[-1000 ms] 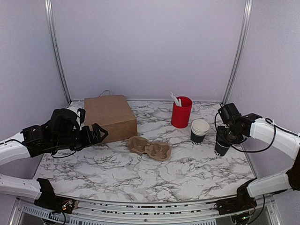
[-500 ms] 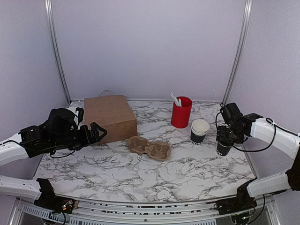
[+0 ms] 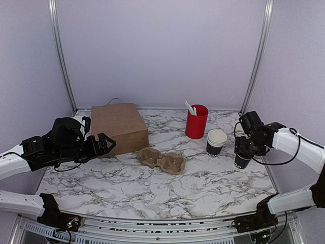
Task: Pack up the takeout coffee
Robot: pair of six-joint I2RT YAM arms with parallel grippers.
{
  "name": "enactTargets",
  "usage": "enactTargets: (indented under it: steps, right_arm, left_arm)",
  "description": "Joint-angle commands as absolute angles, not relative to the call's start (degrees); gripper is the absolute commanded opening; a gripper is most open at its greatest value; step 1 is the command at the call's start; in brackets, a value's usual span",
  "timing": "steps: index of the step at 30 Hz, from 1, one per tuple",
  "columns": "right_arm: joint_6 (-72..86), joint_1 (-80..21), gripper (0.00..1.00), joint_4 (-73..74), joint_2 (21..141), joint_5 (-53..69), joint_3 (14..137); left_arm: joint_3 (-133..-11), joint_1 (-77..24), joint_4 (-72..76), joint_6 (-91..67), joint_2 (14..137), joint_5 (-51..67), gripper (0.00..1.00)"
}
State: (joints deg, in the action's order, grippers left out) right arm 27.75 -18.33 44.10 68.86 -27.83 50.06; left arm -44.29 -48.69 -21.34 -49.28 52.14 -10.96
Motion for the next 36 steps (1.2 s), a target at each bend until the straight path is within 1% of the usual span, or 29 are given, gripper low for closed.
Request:
enactTargets:
  steps: [1,12,17,23,29,33,36]
  right_arm:
    - [27.6,-17.8,0.92,46.1,67.1,-29.8,53.1]
    - [27.2,-17.8,0.92,48.3,65.4,-30.3,54.9]
    - [25.4,-17.8,0.91,48.4,64.0,-28.6,56.6]
    - [23.8,-18.8,0.91,47.4,62.3,-24.3,58.2]
    - [24.7,-24.4,0.9,46.4,62.3,-22.8,60.7]
    - [25.2,-28.0,0.88,44.6,63.1,-21.3,61.8]
    - [24.8,-29.0,0.87,42.8,63.3,-19.8,62.2]
  left_arm:
    - [-44.4,-48.4,-22.1,-49.1,52.3,-10.8,0.99]
    - [-44.9,-48.4,-22.0,-48.9,53.2,-10.6,0.99]
    - [-45.3,-48.4,-21.9,-48.9,53.7,-11.0,0.99]
    - [-47.1,-47.6,-23.4,-48.9,53.5,-16.1,0.99]
    - [-49.7,-44.6,-28.6,-52.3,53.9,-26.0,0.99]
    - [-50.5,-40.7,-28.8,-52.2,54.5,-28.3,0.99]
    - [-52.3,-36.1,-28.7,-49.8,56.6,-27.6,0.99]
